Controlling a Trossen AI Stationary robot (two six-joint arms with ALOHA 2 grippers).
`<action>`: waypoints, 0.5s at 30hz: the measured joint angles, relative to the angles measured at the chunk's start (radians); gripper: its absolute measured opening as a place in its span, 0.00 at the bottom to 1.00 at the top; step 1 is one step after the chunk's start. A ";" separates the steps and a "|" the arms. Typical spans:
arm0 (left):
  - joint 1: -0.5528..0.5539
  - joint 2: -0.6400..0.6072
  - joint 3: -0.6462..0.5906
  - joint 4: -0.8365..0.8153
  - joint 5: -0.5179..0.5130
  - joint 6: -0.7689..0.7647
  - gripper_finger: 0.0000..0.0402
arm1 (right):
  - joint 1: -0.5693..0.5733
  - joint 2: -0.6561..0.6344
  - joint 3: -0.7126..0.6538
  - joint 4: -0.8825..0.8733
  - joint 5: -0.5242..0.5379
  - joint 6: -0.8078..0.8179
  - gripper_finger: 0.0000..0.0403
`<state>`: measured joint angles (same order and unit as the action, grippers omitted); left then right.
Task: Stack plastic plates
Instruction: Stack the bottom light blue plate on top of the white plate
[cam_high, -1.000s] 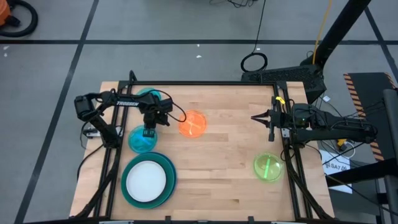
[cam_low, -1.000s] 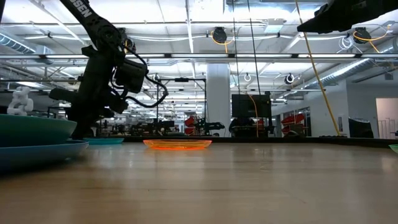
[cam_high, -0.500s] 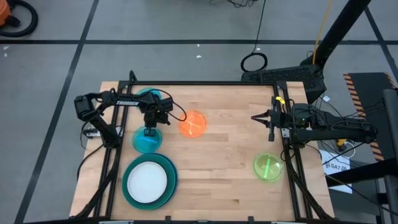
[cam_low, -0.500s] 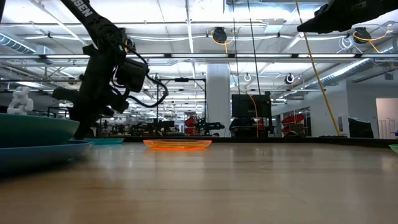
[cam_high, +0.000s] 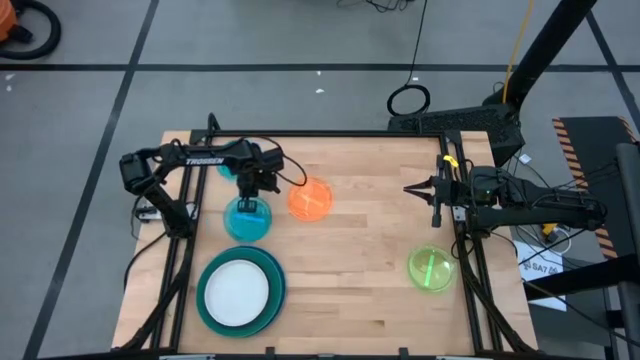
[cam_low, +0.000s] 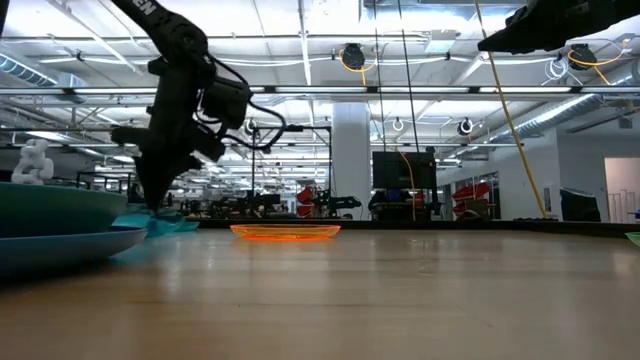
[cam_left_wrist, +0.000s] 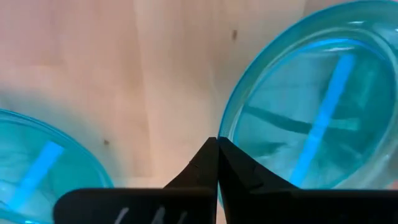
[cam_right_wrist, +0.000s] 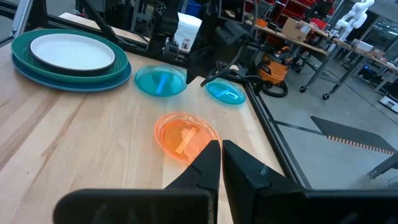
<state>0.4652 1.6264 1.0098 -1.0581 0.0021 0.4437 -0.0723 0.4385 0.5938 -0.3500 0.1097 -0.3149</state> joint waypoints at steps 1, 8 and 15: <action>0.000 0.000 0.017 -0.012 0.000 0.001 0.01 | 0.000 0.000 0.000 0.000 0.000 0.000 0.03; 0.000 0.000 0.236 -0.168 -0.004 -0.001 0.01 | 0.000 0.000 0.000 0.000 0.000 -0.004 0.03; -0.030 0.000 0.444 -0.280 -0.004 -0.006 0.01 | 0.000 0.000 0.000 0.000 0.000 0.002 0.03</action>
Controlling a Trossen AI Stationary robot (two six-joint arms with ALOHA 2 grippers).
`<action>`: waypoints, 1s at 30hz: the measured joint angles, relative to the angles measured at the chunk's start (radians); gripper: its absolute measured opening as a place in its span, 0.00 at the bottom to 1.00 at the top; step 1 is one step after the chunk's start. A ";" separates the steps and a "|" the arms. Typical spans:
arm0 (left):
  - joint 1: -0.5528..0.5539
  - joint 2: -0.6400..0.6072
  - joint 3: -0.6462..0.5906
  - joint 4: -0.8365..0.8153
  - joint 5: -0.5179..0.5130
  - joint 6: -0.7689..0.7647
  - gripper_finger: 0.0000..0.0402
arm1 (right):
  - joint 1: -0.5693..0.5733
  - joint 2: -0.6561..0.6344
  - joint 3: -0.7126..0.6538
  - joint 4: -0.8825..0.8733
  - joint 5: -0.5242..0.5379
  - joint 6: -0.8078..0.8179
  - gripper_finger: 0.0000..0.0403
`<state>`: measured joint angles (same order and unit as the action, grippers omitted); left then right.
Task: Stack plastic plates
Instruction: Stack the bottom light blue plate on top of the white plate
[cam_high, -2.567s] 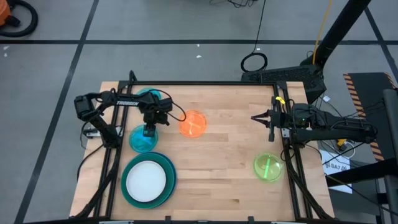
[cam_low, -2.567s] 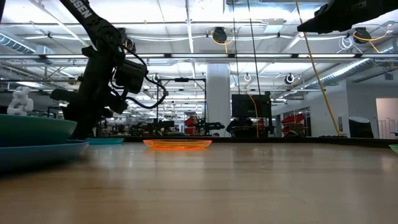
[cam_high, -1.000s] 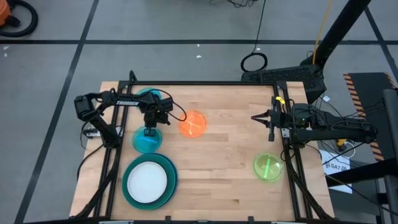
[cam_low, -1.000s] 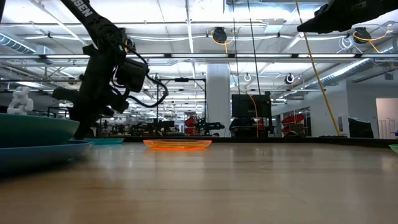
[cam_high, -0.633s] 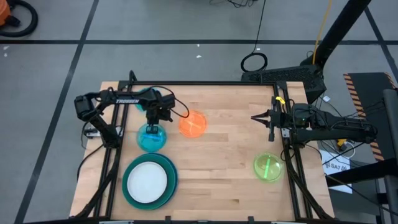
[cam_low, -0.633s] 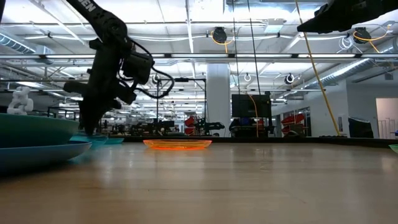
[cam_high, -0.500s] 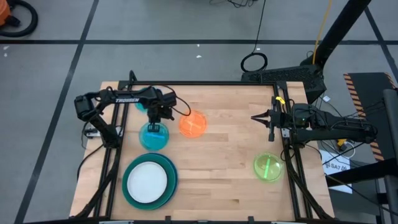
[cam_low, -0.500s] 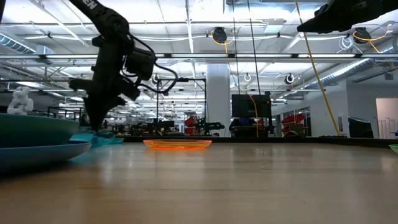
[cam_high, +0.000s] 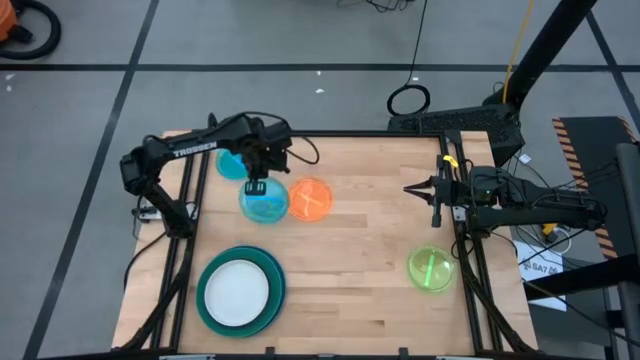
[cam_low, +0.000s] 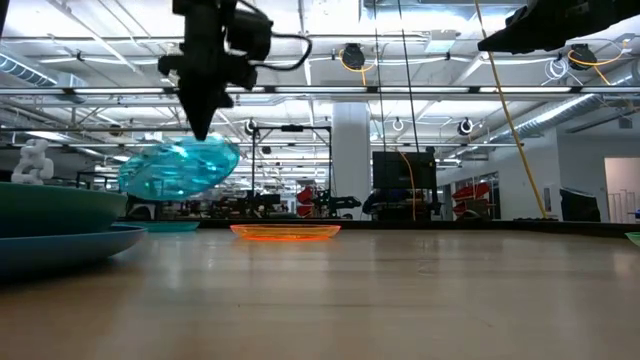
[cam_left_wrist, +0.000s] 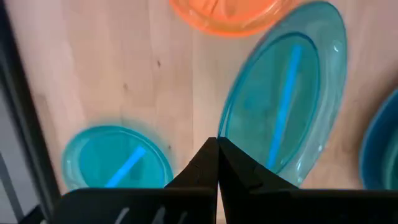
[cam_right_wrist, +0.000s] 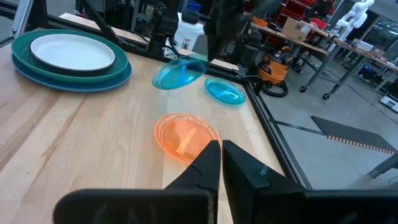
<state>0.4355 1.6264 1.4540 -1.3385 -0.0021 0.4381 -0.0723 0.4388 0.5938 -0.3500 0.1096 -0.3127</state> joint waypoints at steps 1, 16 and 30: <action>-0.009 0.000 0.020 -0.012 0.000 -0.003 0.01 | 0.000 0.000 0.000 0.000 0.000 0.001 0.03; -0.344 0.000 0.161 -0.153 0.165 -0.299 0.01 | 0.000 0.000 0.000 -0.001 -0.001 0.000 0.03; -0.762 0.000 0.138 -0.121 0.080 -0.704 0.01 | 0.000 0.000 0.000 0.000 -0.001 0.013 0.03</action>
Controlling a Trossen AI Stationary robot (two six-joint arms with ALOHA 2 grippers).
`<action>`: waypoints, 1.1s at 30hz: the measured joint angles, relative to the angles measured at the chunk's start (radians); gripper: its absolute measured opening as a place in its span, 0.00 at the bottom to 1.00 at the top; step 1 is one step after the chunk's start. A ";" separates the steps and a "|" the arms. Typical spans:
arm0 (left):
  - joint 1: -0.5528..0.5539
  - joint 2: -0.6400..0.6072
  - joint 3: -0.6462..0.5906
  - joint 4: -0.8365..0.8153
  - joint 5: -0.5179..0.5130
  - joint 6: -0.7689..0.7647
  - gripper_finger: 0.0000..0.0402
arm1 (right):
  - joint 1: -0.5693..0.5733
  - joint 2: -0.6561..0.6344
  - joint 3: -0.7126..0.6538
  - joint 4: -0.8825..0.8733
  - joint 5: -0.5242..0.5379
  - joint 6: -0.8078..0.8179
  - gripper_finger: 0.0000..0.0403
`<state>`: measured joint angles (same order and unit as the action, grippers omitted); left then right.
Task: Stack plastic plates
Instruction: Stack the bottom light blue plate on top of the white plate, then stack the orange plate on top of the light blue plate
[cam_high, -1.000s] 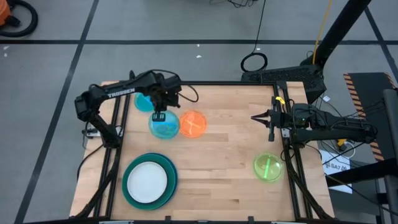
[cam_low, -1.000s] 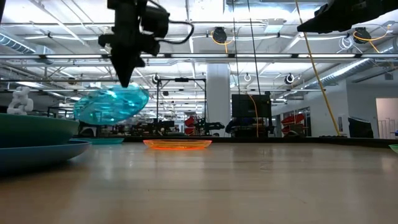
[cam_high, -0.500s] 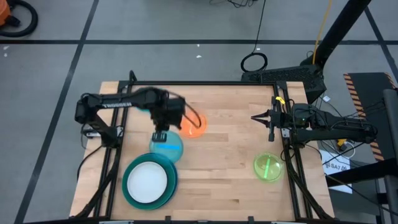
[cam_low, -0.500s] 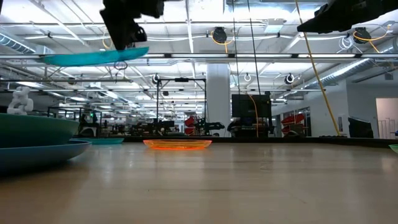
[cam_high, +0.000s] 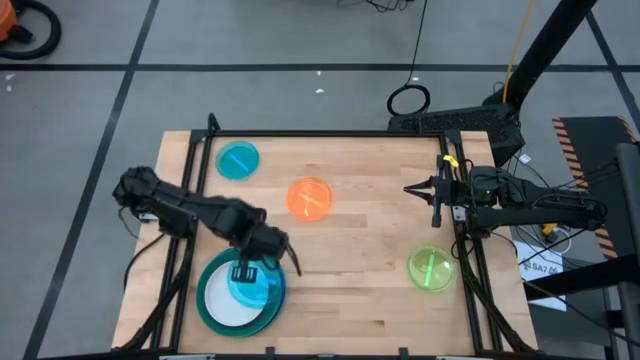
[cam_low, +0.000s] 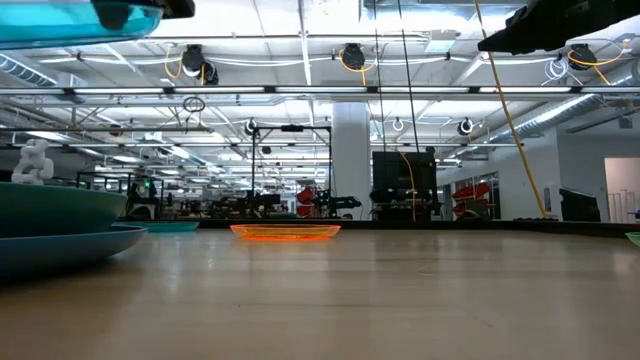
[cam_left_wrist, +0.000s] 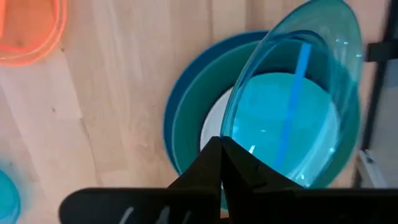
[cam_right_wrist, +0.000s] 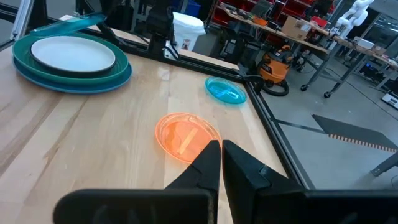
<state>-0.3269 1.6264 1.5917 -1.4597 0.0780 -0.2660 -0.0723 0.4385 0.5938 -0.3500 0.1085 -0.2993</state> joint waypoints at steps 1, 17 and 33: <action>-0.021 0.000 -0.009 0.002 -0.024 -0.024 0.01 | 0.000 0.000 0.000 0.000 0.000 0.000 0.03; -0.164 0.000 -0.297 0.128 -0.026 -0.182 0.01 | 0.000 0.000 0.000 0.015 0.000 0.030 0.03; -0.201 0.000 -0.307 0.116 -0.130 -0.236 0.12 | 0.000 0.000 0.000 0.031 -0.005 0.030 0.03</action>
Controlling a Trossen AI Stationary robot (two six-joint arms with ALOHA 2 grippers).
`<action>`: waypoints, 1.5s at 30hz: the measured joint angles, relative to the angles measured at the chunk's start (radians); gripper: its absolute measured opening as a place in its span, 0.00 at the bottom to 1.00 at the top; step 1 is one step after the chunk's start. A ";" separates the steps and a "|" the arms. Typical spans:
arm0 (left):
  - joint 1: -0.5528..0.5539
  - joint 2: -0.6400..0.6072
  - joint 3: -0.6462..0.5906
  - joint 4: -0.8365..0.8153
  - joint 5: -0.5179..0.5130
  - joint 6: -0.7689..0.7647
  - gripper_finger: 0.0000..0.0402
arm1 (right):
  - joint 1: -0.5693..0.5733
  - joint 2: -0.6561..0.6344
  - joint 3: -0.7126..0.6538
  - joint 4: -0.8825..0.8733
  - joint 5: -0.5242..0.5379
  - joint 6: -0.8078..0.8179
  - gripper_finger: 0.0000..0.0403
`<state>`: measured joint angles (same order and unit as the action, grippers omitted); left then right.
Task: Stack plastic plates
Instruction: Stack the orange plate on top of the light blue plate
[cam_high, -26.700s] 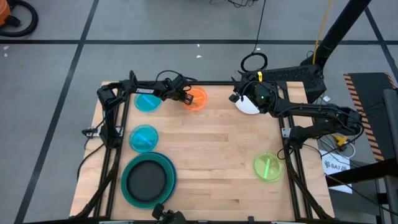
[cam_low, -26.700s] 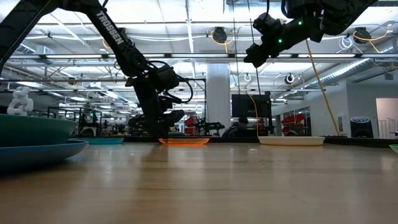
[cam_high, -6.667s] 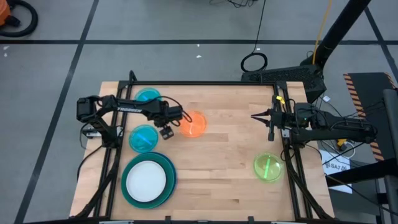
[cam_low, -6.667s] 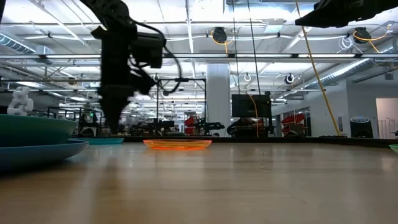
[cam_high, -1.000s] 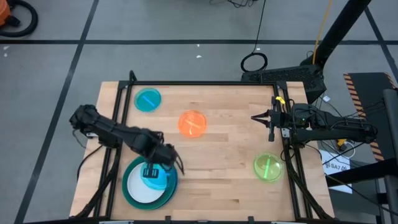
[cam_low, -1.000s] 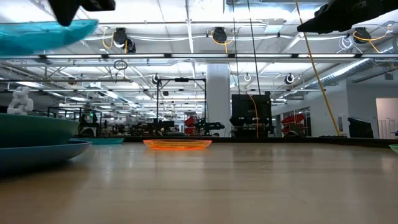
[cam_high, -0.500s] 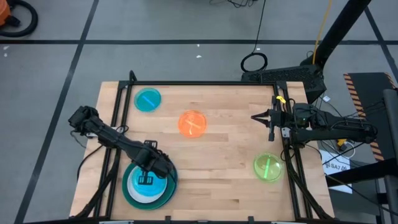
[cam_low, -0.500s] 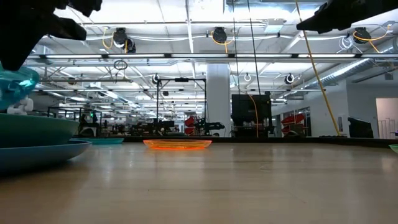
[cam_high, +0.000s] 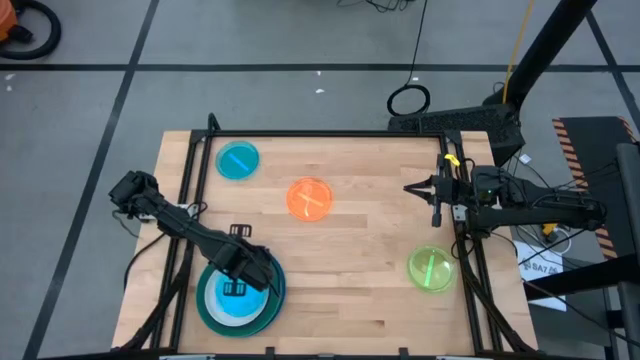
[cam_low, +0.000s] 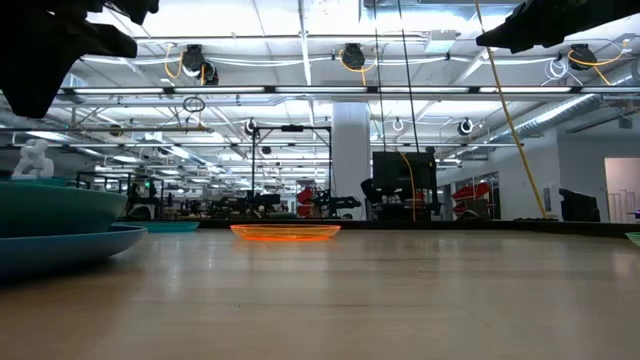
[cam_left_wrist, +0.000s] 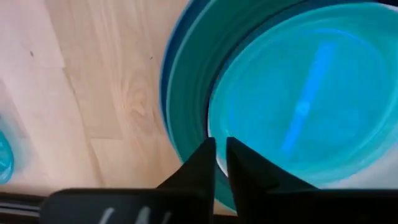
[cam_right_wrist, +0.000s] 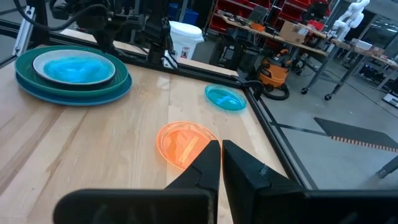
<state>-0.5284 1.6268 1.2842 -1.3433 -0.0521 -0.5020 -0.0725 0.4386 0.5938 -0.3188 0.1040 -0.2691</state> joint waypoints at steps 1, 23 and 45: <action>0.000 0.000 0.000 -0.003 0.000 -0.003 0.14 | 0.000 0.000 0.000 0.000 0.000 0.000 0.03; 0.007 -0.083 0.000 0.069 -0.247 0.210 0.25 | 0.000 0.047 0.000 0.127 0.005 0.087 0.03; 0.107 -0.484 -0.196 0.529 -0.484 0.650 0.25 | 0.001 0.449 0.103 0.295 0.129 0.369 0.03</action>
<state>-0.4213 1.1426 1.0879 -0.8147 -0.5356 0.1481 -0.0711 0.8873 0.6968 -0.0238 0.2332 0.1000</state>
